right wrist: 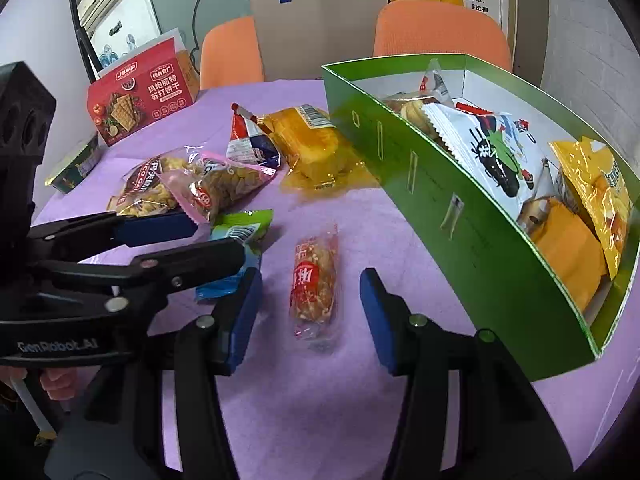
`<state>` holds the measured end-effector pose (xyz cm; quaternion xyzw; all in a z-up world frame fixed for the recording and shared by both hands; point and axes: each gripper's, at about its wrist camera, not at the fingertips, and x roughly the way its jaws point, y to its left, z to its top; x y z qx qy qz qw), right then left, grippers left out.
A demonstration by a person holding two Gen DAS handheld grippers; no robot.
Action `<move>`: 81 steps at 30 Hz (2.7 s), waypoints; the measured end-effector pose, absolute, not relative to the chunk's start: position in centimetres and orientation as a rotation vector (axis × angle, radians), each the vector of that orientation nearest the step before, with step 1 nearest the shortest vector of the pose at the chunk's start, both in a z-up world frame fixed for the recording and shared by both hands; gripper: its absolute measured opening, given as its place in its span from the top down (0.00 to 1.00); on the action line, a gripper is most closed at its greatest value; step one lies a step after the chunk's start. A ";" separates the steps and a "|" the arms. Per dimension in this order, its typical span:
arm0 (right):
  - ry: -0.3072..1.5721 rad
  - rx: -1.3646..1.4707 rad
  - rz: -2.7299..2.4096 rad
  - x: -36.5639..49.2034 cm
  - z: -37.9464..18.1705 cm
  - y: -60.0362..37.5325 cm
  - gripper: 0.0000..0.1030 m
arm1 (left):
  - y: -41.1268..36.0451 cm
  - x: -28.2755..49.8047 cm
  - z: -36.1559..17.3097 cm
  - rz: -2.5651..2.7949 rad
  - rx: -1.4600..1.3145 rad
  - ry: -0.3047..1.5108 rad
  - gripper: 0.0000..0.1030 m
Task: Organize snacks
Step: 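Grasp the red-wrapped pastry with the right tool while the left tool grasps the blue candy, then carry both snacks into the green box and open both tools, then move both tools back to the snacks on the table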
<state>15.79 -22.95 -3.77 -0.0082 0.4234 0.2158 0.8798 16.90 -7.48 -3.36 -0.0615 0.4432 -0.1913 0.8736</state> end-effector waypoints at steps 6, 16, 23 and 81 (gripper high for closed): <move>0.917 -0.022 0.444 15.6 -4.3 -22.9 0.75 | -7.5 17.2 -4.7 -0.409 -0.135 0.953 0.67; 0.938 0.074 0.446 12.2 -3.4 -24.8 0.75 | -6.6 13.5 -3.8 -0.468 -0.149 0.969 0.75; 0.820 0.111 0.429 8.4 0.9 -27.5 0.75 | -7.4 11.1 2.1 -0.580 -0.124 0.853 0.75; 0.665 -0.019 0.417 10.8 2.7 -22.2 0.03 | 1.4 10.0 1.8 -0.302 -0.187 0.790 0.07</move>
